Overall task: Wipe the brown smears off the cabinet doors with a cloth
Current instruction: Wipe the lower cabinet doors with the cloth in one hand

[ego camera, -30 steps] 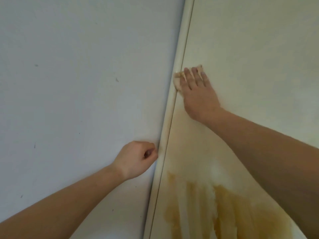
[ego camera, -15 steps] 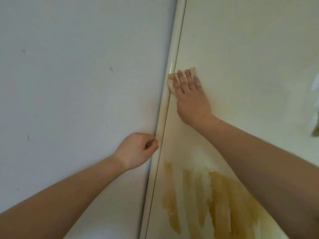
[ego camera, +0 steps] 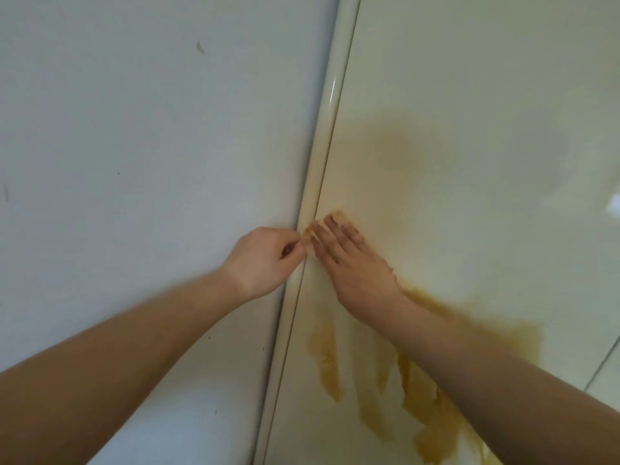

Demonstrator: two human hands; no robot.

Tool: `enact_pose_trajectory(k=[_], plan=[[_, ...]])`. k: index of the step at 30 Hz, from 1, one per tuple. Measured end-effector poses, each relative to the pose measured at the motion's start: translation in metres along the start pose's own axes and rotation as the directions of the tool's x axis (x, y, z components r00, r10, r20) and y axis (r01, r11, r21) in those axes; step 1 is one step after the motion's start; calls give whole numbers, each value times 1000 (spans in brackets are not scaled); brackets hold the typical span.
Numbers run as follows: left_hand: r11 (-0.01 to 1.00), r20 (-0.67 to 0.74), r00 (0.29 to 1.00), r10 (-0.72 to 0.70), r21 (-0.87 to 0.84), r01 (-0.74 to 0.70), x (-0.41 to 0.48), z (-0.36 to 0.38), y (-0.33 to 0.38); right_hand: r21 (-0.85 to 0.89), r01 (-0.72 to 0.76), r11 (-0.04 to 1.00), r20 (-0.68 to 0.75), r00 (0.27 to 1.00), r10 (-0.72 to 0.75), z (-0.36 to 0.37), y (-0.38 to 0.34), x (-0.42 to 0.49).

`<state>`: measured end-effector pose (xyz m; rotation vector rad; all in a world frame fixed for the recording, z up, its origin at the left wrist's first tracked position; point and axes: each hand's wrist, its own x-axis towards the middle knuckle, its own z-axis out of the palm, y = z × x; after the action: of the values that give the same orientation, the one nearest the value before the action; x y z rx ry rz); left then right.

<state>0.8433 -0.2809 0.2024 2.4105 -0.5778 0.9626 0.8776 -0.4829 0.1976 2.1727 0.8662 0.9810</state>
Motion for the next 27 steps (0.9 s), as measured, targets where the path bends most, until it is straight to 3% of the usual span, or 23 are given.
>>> enact_pose_trajectory(k=[2,4,6,8,10,12,14,16,18,21,24,25,27], plan=[[1000,31,999,12,25,-13,-6,3,-3,58,218,974,216,950,-226,13,-35,-38],[999,52,998,22,42,-24,-9,-2,-4,79,371,925,280,883,-378,15,-28,-60],[998,75,997,20,54,-24,-6,-5,-2,5,343,939,194,921,-338,9,8,-50],[1000,80,997,-4,26,2,-2,-3,0,-29,133,991,15,991,-133,-4,44,-28],[1000,83,996,-29,-1,30,0,6,5,-65,-11,998,-18,1000,10,-13,54,-8],[1000,86,996,-28,17,26,-5,18,8,-58,32,998,69,997,-28,-9,25,-7],[998,66,996,-55,-3,55,-13,27,8,-23,210,977,205,958,-201,20,-17,-37],[997,94,993,-72,8,72,-20,30,10,24,366,930,255,898,-359,32,-32,-78],[997,136,989,-57,53,50,-24,31,15,20,425,905,228,879,-418,20,-7,-94],[999,104,994,-34,26,31,-9,28,35,-80,188,979,-1,982,-189,-19,71,-81],[999,-3,1000,-12,-31,12,13,26,56,-113,-81,990,-127,990,67,-37,105,-63],[1000,-16,1000,-8,-28,8,17,27,60,-123,-81,989,-119,991,66,-30,90,-71],[1000,-8,1000,-5,-7,5,16,31,63,-119,104,987,-5,994,-106,6,38,-110]])
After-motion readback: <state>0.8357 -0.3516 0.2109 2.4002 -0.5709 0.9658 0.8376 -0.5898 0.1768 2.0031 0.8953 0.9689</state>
